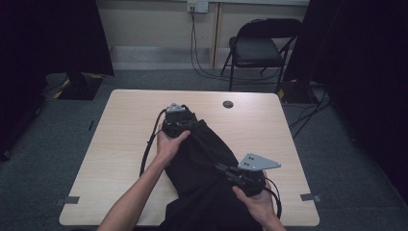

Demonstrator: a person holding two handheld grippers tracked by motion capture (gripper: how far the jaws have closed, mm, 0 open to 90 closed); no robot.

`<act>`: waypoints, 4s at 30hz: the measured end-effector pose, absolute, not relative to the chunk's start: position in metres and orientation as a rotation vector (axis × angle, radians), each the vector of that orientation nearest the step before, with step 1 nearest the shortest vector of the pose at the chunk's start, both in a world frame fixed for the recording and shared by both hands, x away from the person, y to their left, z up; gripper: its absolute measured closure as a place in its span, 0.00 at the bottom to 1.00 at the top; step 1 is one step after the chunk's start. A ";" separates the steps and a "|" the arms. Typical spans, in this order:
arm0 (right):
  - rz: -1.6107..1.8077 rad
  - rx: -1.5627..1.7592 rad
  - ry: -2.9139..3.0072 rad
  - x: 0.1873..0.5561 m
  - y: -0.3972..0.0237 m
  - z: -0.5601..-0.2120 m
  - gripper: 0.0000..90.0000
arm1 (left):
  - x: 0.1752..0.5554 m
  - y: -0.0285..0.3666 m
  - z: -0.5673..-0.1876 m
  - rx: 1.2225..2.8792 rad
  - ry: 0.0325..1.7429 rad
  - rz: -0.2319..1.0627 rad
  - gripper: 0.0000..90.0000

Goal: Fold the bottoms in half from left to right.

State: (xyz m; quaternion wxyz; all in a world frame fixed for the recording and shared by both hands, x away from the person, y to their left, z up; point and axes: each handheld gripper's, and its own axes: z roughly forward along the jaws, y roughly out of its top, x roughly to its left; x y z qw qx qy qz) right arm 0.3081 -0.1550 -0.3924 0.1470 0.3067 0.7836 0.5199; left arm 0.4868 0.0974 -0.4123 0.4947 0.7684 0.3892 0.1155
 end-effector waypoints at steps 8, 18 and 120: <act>1.310 1.015 2.316 0.305 -0.178 -0.420 1.00 | 0.489 0.058 -0.427 1.857 0.848 0.276 0.87; 1.049 1.156 2.364 0.309 -0.209 -0.454 0.89 | 0.468 0.109 -0.418 1.879 0.867 0.354 0.59; 1.260 0.635 2.559 0.325 -0.067 -0.451 0.43 | 0.412 0.177 -0.490 2.190 0.921 0.295 0.58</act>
